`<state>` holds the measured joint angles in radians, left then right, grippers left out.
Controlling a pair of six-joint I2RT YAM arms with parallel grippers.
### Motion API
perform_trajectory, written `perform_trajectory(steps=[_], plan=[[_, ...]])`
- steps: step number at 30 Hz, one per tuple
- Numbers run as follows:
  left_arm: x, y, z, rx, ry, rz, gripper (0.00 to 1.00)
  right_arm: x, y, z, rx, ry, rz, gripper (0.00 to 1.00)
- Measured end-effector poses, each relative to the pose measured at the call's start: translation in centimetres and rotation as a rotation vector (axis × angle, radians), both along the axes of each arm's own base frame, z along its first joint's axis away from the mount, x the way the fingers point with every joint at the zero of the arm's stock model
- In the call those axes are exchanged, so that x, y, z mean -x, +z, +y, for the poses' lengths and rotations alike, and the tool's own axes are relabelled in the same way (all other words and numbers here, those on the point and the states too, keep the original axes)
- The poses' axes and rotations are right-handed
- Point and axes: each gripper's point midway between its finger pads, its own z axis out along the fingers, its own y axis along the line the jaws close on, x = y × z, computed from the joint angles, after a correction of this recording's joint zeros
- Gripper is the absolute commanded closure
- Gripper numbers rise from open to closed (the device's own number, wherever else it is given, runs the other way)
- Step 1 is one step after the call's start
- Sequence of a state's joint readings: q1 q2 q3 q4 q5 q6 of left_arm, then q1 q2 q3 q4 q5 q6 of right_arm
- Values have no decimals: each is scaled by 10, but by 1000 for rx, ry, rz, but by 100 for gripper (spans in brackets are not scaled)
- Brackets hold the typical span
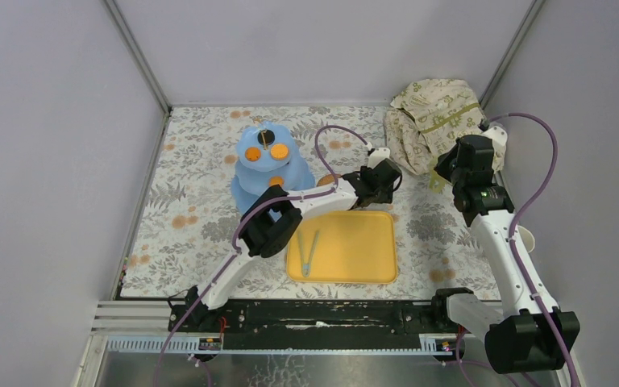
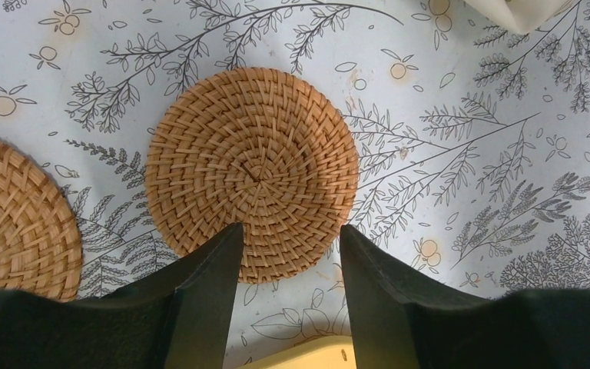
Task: Serve the afternoon tea
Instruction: Move the coaster to the center of the board.
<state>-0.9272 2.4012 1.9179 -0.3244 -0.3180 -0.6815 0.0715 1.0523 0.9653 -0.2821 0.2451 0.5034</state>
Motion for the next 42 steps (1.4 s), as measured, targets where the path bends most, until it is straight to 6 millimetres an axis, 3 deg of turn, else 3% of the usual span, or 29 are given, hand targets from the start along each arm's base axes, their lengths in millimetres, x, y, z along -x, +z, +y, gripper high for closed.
perform_trajectory(steps=[6,13,17,20,26,30,33,42], plan=[[-3,8,-1,-18,3,-7,41,0,-1,0,9,4,5,100],[-19,33,-1,-18,18,-76,39,-2,-8,0,20,13,28,100],[-21,54,12,-32,36,-117,39,-5,-17,3,25,35,70,100],[-15,86,36,-32,68,-163,38,-12,-21,9,15,70,106,100],[-2,188,86,33,145,-318,38,-34,-19,31,16,153,151,100],[10,246,116,83,192,-425,38,-48,-16,63,43,235,168,100],[21,270,140,89,221,-481,38,-56,-17,96,67,311,190,100],[61,313,234,85,367,-616,37,-72,-24,182,150,468,251,100]])
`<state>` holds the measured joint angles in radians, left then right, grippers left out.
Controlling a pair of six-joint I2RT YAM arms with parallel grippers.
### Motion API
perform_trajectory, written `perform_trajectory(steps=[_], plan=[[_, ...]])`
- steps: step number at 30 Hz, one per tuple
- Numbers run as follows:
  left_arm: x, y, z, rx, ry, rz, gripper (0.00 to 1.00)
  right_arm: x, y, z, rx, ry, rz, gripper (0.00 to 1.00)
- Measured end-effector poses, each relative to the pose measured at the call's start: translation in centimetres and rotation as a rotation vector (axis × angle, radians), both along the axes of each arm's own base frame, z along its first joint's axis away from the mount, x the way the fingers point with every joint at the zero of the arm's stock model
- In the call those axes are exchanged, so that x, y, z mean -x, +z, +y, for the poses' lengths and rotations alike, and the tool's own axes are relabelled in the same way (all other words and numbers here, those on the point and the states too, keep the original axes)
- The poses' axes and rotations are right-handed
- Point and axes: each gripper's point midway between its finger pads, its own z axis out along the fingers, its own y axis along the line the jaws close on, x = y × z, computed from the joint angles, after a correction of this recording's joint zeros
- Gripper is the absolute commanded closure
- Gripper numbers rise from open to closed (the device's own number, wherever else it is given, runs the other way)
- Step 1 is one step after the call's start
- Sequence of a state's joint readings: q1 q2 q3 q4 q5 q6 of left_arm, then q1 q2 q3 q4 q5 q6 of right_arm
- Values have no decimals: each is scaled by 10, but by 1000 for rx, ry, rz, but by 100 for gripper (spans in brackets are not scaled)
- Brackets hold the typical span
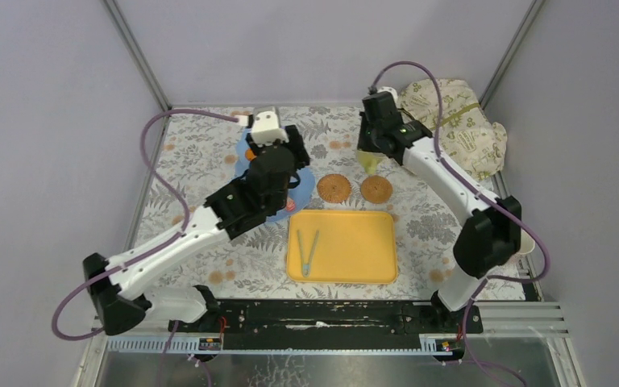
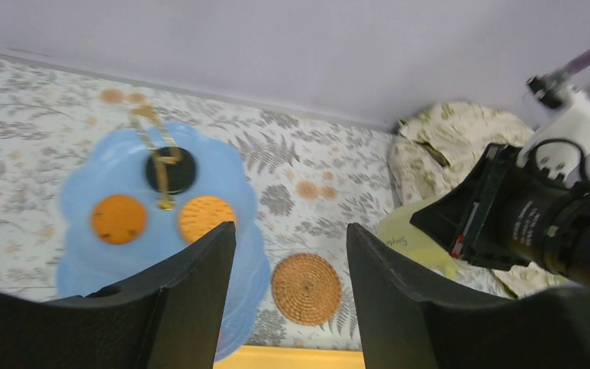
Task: Serve the afternoon tea
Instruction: Move the coaster to the center of the board, then place the cup on the coaster.
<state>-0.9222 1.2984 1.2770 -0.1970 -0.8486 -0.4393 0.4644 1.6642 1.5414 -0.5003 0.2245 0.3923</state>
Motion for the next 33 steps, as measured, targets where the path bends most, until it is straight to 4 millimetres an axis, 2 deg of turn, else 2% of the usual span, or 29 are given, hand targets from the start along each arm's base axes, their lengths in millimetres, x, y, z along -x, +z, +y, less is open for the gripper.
perform_trajectory(steps=[3,7,12,16,23,33], plan=[[11,12,28,29,60,-44,37,-5,-6,27,23,39,15,100],[24,15,55,55,110,-72,37,-9,-22,56,61,79,41,100],[32,20,71,76,136,-91,37,-5,-46,80,110,112,85,100],[36,27,77,90,145,-105,37,-2,-58,91,132,129,118,100],[40,33,85,91,154,-119,36,-3,-66,106,141,139,136,100],[42,37,88,91,155,-126,36,3,-86,107,173,138,196,100]])
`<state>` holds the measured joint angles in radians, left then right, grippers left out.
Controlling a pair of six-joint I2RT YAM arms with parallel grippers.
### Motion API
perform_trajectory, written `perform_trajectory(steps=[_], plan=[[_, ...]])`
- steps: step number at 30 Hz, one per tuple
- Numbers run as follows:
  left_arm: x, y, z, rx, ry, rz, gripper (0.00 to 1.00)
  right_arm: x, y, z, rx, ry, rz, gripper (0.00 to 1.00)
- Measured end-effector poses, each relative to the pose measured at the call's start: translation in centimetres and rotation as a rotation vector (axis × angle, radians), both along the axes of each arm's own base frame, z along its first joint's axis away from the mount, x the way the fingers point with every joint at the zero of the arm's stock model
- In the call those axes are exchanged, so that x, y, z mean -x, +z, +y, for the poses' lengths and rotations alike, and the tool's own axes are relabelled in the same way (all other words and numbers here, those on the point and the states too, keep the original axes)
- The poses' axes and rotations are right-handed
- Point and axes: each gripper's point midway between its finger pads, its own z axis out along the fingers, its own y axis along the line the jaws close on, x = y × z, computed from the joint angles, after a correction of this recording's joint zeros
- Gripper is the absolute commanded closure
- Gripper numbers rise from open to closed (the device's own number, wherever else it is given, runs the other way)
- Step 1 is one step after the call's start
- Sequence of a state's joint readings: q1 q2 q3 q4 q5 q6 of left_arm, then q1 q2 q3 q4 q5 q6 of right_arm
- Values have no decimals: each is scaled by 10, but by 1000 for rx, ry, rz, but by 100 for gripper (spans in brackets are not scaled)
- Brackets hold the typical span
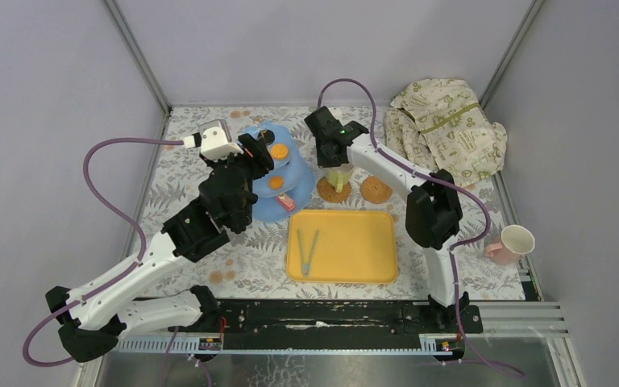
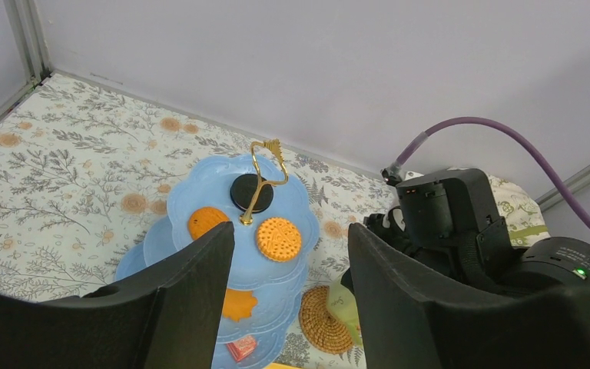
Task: Serve the afternoon tea
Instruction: Place the cup on the coaster.
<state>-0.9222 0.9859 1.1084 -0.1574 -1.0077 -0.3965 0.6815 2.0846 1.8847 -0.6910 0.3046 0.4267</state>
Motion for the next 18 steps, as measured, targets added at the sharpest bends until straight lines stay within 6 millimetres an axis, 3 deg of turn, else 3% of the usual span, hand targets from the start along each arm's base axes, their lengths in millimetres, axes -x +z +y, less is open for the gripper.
perform_trajectory(steps=[18], plan=[[-1,-1,-1,-6,0,2,36,4,-14,2,17,5,36,100]])
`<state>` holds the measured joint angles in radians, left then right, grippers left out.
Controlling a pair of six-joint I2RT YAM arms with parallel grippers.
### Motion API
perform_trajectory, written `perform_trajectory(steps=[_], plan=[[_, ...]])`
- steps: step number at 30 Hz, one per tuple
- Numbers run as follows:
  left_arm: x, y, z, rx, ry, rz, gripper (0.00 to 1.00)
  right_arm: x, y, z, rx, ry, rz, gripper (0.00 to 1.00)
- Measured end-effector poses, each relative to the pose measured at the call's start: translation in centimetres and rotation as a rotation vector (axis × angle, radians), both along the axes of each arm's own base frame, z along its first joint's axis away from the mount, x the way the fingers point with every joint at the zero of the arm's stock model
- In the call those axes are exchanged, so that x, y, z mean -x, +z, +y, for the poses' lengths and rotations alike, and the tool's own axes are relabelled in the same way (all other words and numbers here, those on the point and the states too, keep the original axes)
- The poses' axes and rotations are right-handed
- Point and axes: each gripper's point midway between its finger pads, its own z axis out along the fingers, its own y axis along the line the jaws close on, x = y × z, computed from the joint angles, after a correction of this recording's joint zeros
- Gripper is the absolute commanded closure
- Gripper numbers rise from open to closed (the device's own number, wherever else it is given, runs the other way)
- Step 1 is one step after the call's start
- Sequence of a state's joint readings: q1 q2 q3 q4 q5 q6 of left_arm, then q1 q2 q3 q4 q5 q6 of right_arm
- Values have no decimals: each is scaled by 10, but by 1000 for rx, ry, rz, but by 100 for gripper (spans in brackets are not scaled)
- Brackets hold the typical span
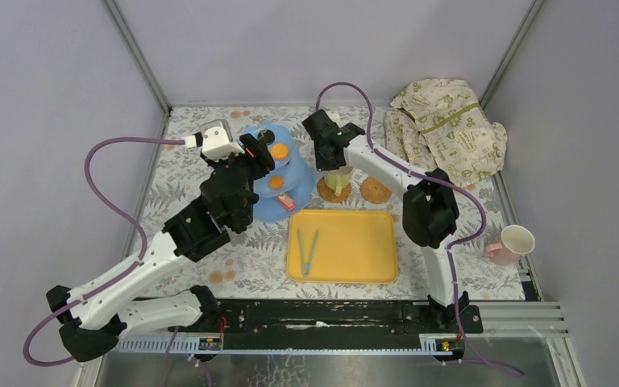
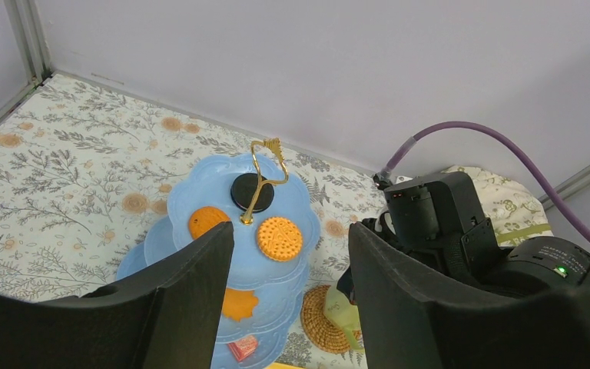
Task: Serve the afternoon tea
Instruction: Place the cup on the coaster.
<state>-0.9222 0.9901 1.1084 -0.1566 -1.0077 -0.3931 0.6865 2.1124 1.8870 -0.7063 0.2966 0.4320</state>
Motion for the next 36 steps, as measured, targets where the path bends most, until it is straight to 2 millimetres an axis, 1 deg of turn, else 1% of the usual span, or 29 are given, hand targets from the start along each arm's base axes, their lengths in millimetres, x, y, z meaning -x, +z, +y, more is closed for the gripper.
perform_trajectory(steps=[18,19,21,25,27,31,36], plan=[[-1,0,0,-6,3,-1,36,3,-6,8,-1,7,9,100],[-1,0,0,-6,3,-1,36,3,-6,8,-1,7,9,99],[-1,-1,0,-7,3,0,35,3,-6,8,-1,7,9,91],[-1,-3,0,-12,3,3,35,4,-6,10,-8,8,11,69],[-1,-3,0,-12,3,3,35,3,-6,11,-14,10,9,62],[-1,-3,0,-14,2,3,35,3,-4,15,-24,15,2,56],[-1,-3,0,-15,2,3,35,3,-4,17,-30,20,1,55]])
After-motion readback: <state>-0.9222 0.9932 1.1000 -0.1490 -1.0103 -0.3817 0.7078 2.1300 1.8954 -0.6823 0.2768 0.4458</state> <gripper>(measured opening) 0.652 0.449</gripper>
